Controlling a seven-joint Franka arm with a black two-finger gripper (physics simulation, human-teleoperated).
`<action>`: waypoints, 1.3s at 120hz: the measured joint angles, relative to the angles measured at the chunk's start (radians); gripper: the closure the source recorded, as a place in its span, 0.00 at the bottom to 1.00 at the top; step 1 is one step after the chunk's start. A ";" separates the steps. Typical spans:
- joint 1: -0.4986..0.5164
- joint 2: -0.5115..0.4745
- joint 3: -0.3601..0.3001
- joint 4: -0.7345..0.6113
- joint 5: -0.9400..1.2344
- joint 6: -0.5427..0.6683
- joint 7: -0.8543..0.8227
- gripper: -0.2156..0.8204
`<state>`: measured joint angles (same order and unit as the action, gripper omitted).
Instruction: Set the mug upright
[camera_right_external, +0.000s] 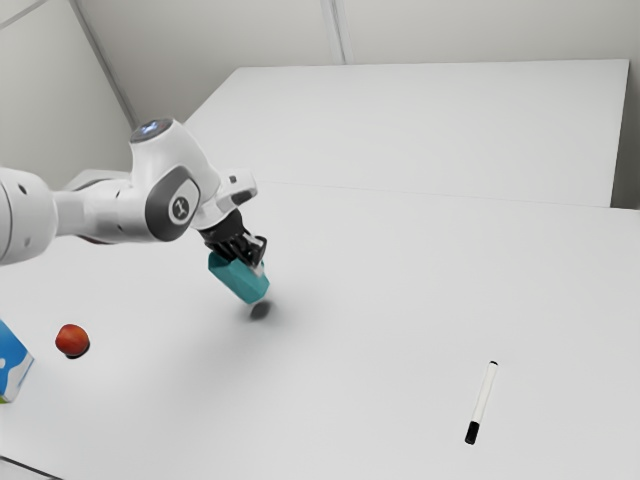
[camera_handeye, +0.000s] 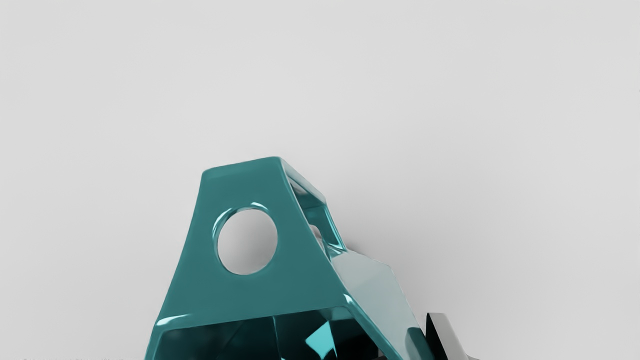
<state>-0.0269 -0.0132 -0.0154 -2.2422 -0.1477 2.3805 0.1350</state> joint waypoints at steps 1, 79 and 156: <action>-0.001 -0.001 0.000 -0.002 0.000 0.002 -0.002 0.96; 0.018 -0.009 -0.002 -0.082 0.001 0.036 -0.098 0.96; -0.021 0.029 0.001 -0.081 0.001 0.036 -0.131 0.96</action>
<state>-0.0482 0.0162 -0.0145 -2.3229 -0.1465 2.4163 0.0042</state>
